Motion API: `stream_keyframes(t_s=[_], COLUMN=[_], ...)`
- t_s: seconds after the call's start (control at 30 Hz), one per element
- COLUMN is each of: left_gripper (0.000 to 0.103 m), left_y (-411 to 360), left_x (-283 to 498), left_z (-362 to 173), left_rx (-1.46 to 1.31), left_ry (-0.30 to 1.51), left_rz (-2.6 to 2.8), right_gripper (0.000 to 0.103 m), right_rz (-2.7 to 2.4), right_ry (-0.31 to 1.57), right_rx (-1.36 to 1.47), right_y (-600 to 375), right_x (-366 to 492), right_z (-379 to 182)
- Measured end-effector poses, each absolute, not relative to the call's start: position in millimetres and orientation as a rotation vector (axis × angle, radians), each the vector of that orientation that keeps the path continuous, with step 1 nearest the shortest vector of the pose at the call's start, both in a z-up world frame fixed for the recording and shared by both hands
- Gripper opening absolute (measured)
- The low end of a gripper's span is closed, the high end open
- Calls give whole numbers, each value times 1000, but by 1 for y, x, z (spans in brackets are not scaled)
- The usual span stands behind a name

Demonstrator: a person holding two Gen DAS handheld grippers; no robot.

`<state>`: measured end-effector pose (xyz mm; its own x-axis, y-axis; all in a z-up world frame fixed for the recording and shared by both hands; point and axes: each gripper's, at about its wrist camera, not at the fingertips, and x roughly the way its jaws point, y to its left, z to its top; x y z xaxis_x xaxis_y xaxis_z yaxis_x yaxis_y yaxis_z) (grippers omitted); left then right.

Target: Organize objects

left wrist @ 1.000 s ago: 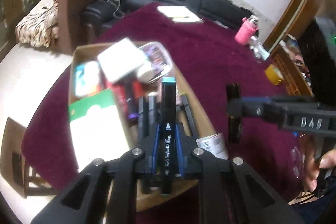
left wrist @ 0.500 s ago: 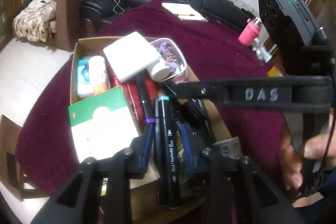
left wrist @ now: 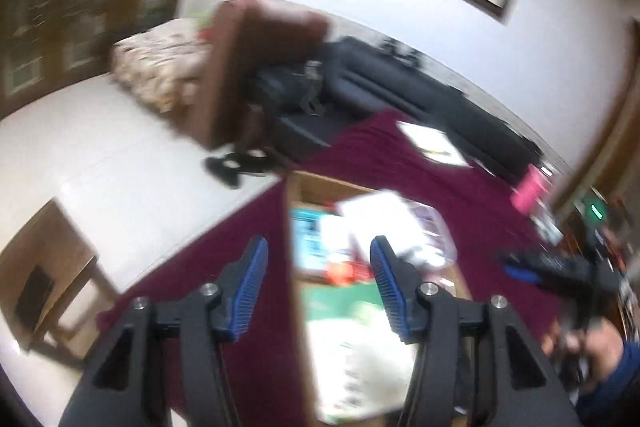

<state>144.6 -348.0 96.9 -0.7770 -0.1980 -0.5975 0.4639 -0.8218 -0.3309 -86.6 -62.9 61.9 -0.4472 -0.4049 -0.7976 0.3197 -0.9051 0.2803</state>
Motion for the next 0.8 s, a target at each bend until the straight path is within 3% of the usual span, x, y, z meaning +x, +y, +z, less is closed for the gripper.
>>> stream_keyframes(t_s=[0.23, 0.47, 0.6, 0.8], left_gripper=[53, 53, 53, 54], left_y=[-373, -371, -371, -376], left_x=[123, 97, 84, 50], left_z=[47, 40, 40, 55], left_rx=[944, 986, 982, 938], left_ry=[769, 764, 746, 587], left_rz=[-2420, -2471, -2495, -2566], right_gripper=[62, 63, 63, 63], right_rz=[-2333, -2358, -2355, -2334], right_ry=[-162, -233, -324, -287], right_rx=[1389, 1432, 1447, 1399], right_y=[-67, -51, -45, -71], right_x=[-84, -91, -84, -80], right_z=[44, 35, 31, 37])
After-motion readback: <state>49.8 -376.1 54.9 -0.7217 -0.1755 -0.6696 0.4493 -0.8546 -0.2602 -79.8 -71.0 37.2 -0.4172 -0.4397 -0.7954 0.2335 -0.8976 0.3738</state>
